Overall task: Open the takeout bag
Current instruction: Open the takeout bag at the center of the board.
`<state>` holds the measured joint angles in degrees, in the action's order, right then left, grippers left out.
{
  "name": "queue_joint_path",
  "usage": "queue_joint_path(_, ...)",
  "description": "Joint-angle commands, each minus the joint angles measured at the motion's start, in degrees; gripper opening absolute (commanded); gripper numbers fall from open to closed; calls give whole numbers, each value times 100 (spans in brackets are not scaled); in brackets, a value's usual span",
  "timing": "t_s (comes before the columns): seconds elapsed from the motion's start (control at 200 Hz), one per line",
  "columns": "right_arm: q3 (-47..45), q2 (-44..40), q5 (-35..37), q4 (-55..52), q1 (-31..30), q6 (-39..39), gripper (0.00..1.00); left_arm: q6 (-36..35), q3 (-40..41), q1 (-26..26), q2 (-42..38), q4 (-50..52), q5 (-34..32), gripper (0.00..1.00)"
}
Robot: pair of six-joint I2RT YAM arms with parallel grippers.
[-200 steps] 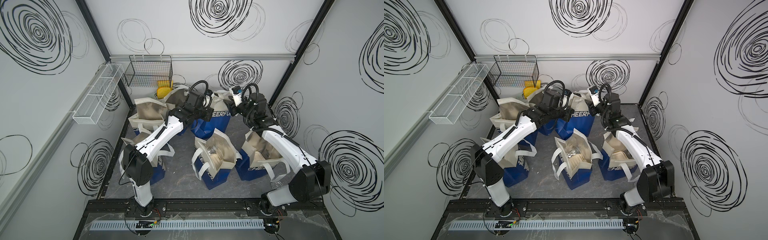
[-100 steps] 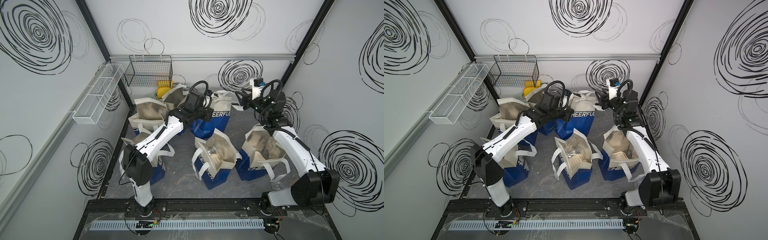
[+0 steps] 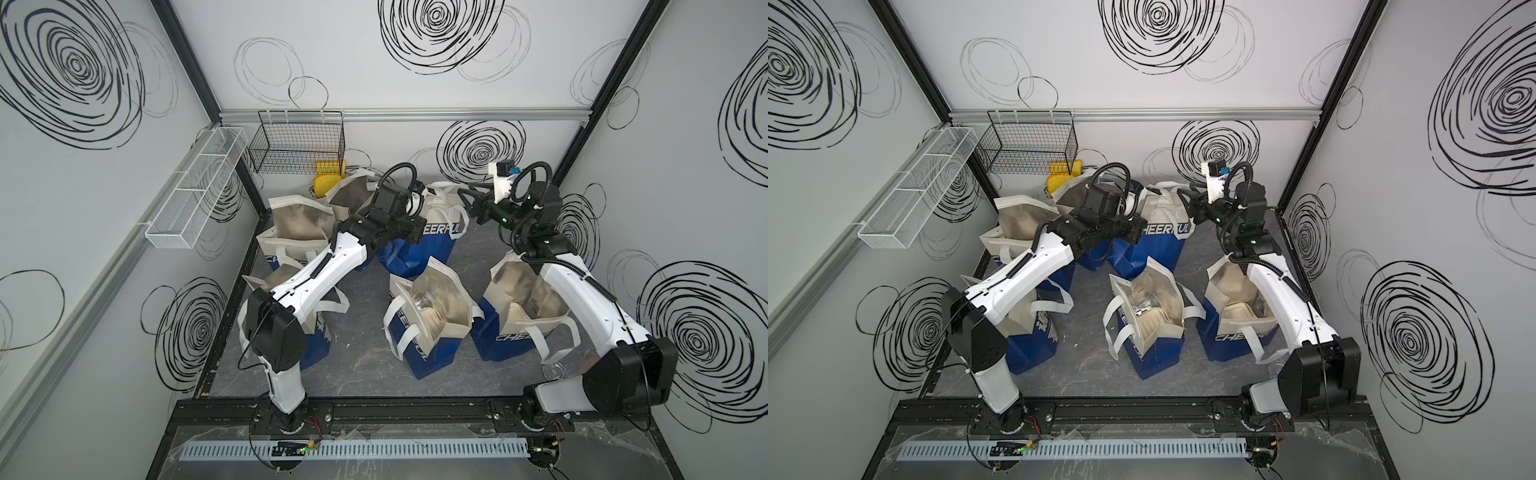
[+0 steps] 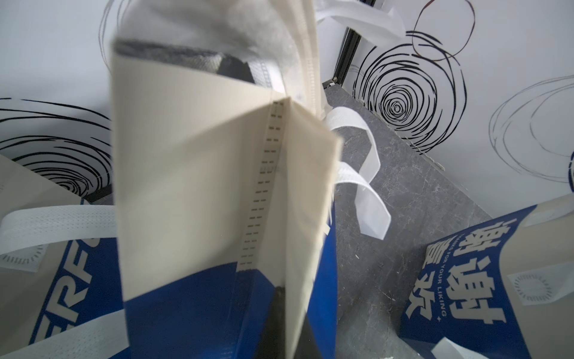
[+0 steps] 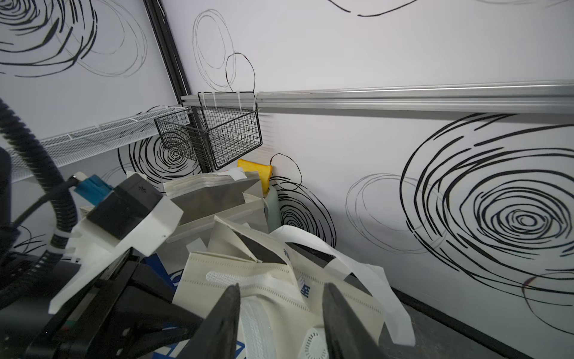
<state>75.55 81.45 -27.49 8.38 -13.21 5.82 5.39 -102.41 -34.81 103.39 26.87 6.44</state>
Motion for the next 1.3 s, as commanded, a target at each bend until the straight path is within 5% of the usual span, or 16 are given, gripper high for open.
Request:
queue_joint_path(0.0,198,215,197,-241,-117,-485,44,-142,82,-70,-267,-290,35,0)
queue_joint_path(1.08,288,857,192,-287,-316,-582,41,-310,55,-183,-397,-275,-19,0)
queue_joint_path(1.296,425,969,283,-267,-331,-604,33,-346,63,-219,-416,-262,-23,0)
